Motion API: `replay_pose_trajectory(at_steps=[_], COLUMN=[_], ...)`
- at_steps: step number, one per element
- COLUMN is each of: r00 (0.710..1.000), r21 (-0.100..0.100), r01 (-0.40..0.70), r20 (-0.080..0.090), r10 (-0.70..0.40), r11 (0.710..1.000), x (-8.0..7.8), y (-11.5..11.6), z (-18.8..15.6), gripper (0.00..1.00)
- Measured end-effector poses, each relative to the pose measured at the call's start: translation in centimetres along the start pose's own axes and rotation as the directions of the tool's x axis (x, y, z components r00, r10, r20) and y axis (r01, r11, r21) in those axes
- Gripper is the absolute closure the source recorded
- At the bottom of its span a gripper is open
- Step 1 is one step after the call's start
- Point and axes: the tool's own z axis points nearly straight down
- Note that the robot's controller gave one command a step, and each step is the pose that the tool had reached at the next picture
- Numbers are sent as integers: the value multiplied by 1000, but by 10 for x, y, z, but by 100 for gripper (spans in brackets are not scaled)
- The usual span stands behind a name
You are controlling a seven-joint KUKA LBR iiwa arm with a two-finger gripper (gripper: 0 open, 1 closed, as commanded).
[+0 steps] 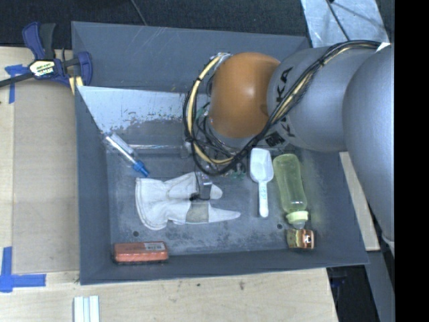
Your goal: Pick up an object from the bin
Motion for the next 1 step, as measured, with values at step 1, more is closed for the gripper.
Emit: replay_pose_trajectory(at_steps=[1], r00=[972], r21=[1], r01=[237], r20=[2], r10=[-237], r11=[972], x=[-17], y=[-12], z=[36], gripper=[100])
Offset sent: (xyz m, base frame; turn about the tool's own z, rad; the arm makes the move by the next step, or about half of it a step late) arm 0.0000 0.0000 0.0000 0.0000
